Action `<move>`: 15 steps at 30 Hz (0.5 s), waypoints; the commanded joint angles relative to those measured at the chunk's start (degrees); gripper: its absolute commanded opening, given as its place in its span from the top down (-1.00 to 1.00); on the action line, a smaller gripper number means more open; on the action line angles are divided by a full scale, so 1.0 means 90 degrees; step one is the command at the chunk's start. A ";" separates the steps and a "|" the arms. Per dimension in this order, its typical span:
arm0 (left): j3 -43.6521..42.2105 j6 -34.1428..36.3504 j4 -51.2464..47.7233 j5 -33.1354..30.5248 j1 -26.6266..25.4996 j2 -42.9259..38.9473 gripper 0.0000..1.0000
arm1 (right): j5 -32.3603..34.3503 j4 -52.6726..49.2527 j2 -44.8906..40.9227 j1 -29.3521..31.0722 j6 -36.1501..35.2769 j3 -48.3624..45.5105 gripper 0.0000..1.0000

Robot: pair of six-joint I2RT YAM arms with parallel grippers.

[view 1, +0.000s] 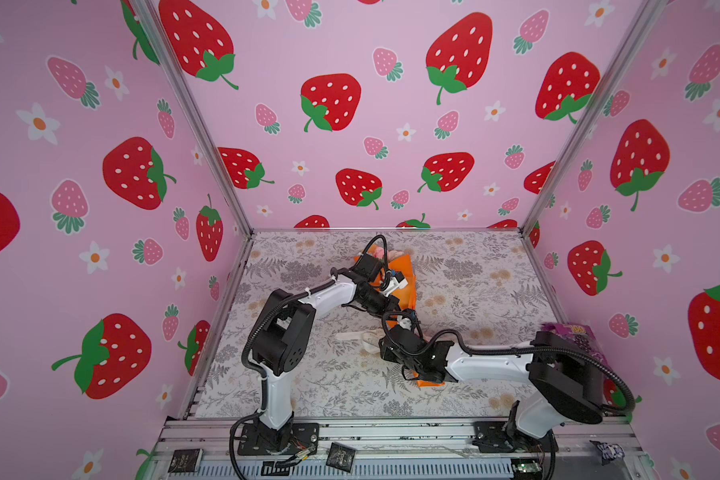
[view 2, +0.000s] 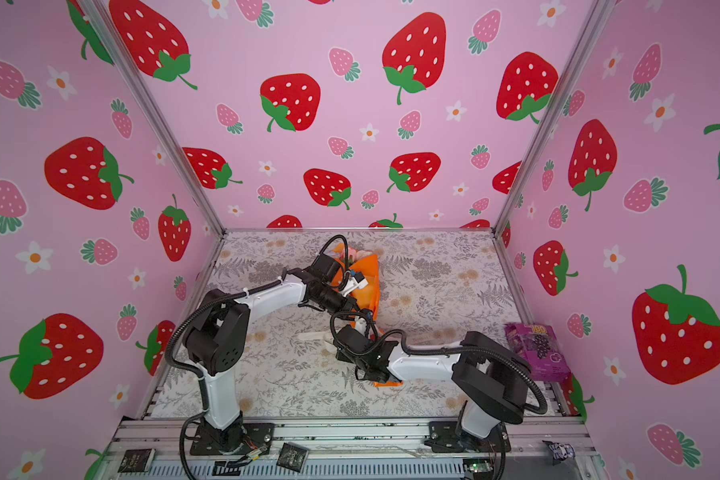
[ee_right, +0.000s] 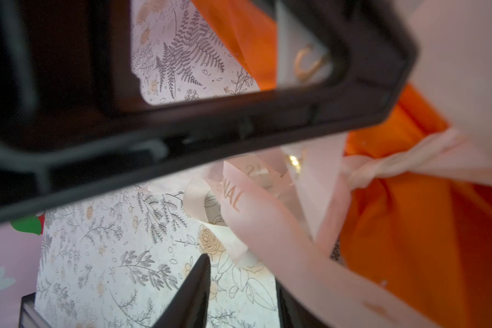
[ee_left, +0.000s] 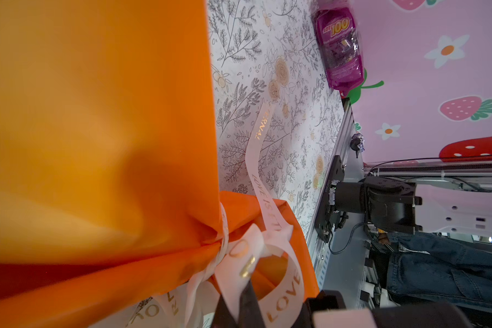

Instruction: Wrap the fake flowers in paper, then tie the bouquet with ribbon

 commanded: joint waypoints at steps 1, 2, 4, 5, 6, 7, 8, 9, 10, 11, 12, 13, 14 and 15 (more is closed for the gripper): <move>0.0337 -0.0020 -0.0128 0.0278 0.0053 0.0035 1.00 | 0.0340 -0.0382 0.0223 0.0037 0.0411 0.0082 0.11; 0.0357 0.0002 -0.0168 0.0286 0.0063 0.0049 1.00 | 0.0386 -0.0403 0.0292 0.0037 0.0416 0.0174 0.10; 0.0320 -0.0009 -0.0136 0.0276 0.0084 0.0041 1.00 | 0.0461 -0.0679 0.0484 0.0036 0.0386 0.0471 0.10; 0.0305 -0.0027 -0.0118 0.0285 0.0091 0.0040 1.00 | 0.0492 -0.0853 0.0560 0.0046 0.0413 0.0609 0.10; 0.0304 -0.0047 -0.0117 0.0297 0.0098 0.0041 1.00 | 0.0504 -0.0937 0.0644 0.0046 0.0420 0.0684 0.10; 0.0304 -0.0054 -0.0118 0.0312 0.0097 0.0040 1.00 | 0.0504 -0.0954 0.0728 0.0049 0.0469 0.0702 0.10; 0.0304 -0.0053 -0.0109 0.0328 0.0097 0.0040 1.00 | 0.0503 -0.0932 0.0780 0.0047 0.0541 0.0684 0.09; 0.0294 -0.0054 -0.0098 0.0351 0.0100 0.0032 1.00 | 0.0530 -0.0778 0.0833 0.0042 0.0539 0.0646 0.10; 0.0294 -0.0067 -0.0093 0.0359 0.0102 0.0040 1.00 | 0.0583 -0.0644 0.0890 0.0040 0.0529 0.0622 0.10; 0.0288 -0.0065 -0.0092 0.0363 0.0099 0.0040 1.00 | 0.0584 -0.0616 0.0940 0.0047 0.0551 0.0618 0.10; 0.0270 -0.0068 -0.0089 0.0364 0.0102 0.0036 1.00 | 0.0598 -0.0622 0.0997 0.0028 0.0550 0.0647 0.14; 0.0248 -0.0081 -0.0087 0.0364 0.0095 0.0031 1.00 | 0.0635 -0.0611 0.1027 0.0026 0.0544 0.0658 0.20; 0.0229 -0.0083 -0.0088 0.0364 0.0099 0.0030 1.00 | 0.0665 -0.0618 0.1027 0.0026 0.0544 0.0653 0.28; 0.0208 -0.0094 -0.0079 0.0347 0.0097 0.0031 1.00 | 0.0770 -0.0636 0.0996 0.0031 0.0614 0.0618 0.31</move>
